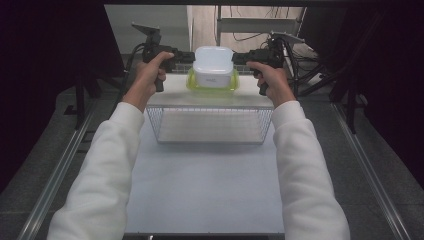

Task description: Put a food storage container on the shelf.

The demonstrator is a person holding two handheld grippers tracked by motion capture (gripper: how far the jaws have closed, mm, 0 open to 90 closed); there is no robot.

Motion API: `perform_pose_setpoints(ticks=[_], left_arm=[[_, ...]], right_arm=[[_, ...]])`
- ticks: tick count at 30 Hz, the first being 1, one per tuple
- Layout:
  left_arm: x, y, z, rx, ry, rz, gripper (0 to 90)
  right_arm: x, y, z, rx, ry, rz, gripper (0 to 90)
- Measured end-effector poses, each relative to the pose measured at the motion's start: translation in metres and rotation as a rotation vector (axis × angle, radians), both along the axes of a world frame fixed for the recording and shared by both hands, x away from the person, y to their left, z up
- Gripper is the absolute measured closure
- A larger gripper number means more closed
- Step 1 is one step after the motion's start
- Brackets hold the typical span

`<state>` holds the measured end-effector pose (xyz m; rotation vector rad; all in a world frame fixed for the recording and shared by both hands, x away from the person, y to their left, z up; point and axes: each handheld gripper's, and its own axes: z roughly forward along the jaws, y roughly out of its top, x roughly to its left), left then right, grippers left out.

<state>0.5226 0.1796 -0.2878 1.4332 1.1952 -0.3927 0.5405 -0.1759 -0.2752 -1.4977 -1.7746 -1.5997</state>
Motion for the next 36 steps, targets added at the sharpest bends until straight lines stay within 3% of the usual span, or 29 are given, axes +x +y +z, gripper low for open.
perform_pose_setpoints(ticks=[8, 24, 26, 28, 31, 36], left_arm=[[0.0, 0.002, -0.006, -0.045, 0.004, -0.002, 78.5], [-0.003, 0.002, -0.003, -0.014, -0.018, 0.001, 77.8], [-0.005, 0.002, -0.002, -0.005, -0.043, 0.012, 71.3], [-0.008, 0.004, 0.001, 0.0, -0.084, 0.036, 58.2], [-0.016, 0.009, 0.007, 0.029, -0.153, 0.051, 48.7], [-0.043, 0.015, 0.017, 0.127, -0.265, 0.024, 38.1]], right_arm=[[-0.001, 0.001, 0.0, 0.001, -0.001, -0.004, 76.6], [-0.003, 0.003, -0.001, -0.01, -0.023, -0.011, 73.4], [-0.004, 0.003, 0.002, -0.002, -0.031, -0.023, 65.8], [-0.008, 0.001, 0.007, -0.009, -0.076, -0.048, 60.2], [-0.014, -0.001, 0.013, -0.035, -0.13, -0.067, 54.5], [-0.038, -0.007, 0.022, -0.121, -0.249, -0.04, 48.7]])
